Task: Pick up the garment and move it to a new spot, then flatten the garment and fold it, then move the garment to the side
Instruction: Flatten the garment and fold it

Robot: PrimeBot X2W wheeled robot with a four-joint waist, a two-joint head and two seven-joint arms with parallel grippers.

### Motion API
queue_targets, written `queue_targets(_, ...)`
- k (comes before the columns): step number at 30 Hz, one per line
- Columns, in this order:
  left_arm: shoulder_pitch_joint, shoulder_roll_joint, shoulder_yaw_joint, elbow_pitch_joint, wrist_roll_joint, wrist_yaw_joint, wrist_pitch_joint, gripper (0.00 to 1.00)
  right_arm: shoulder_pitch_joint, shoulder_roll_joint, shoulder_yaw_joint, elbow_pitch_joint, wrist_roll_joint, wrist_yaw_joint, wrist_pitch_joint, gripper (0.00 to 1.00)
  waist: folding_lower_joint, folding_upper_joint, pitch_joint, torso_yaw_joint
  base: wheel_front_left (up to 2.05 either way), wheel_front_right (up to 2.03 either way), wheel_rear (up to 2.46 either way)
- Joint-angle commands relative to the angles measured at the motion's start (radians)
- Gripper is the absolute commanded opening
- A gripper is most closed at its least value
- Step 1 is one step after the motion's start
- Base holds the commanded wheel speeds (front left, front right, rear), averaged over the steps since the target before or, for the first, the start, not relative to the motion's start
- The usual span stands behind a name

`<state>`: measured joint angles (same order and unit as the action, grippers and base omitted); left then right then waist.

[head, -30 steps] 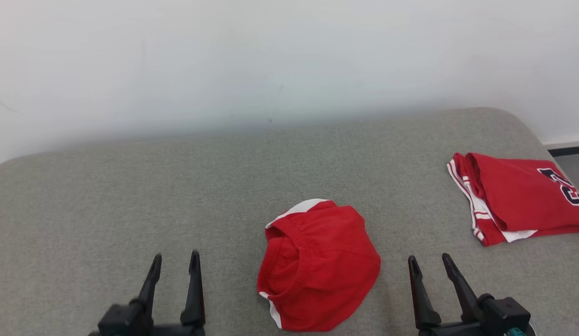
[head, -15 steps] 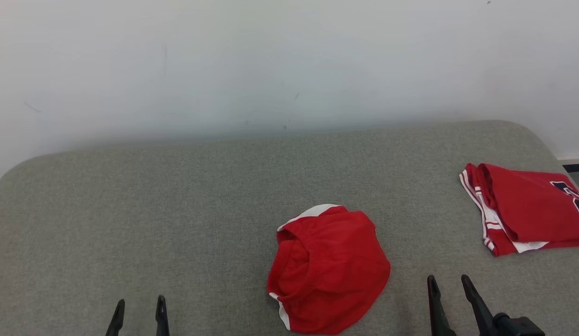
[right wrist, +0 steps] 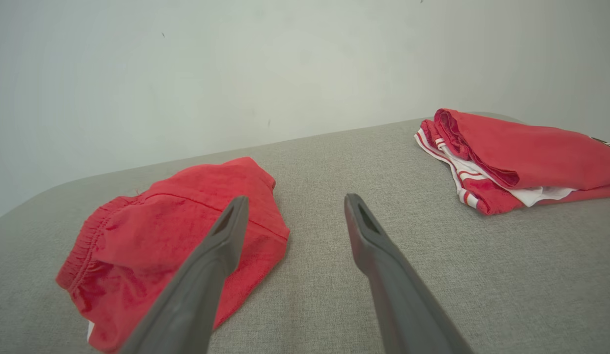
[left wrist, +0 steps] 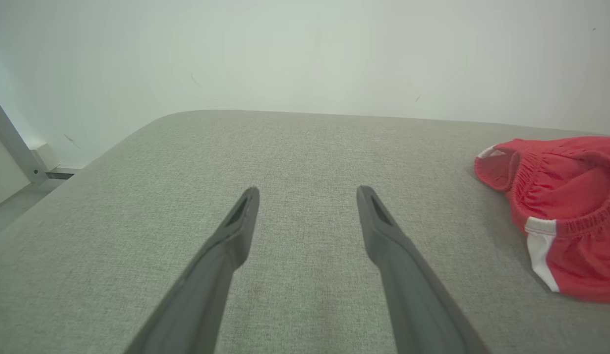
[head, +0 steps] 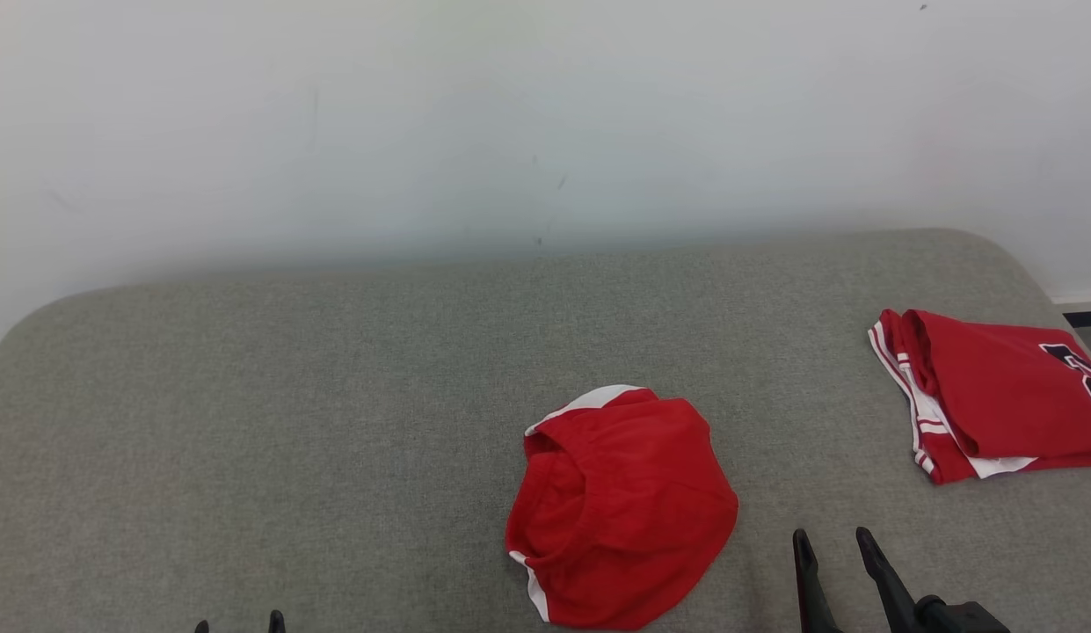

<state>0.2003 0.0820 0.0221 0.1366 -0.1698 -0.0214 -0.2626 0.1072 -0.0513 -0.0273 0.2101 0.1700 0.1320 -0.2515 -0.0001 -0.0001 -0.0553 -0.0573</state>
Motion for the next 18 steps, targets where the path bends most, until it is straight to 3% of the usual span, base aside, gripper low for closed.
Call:
queue_targets(1, 0.009, -0.004, 0.001, 0.005, 0.010, -0.008, -0.003, 1.00, -0.004, 0.002, 0.001, 0.005, 0.001, -0.002, -0.005, 1.00, 0.0001, 0.0001, 0.002, 0.002, 0.00, 0.00, 0.00)
queue_targets(18, -0.015, -0.026, 0.020, 0.004, 0.032, -0.047, -0.003, 1.00, -0.018, 0.002, 0.008, 0.015, 0.007, -0.002, -0.010, 1.00, 0.0001, 0.0001, 0.018, -0.001, 0.00, 0.00, 0.00)
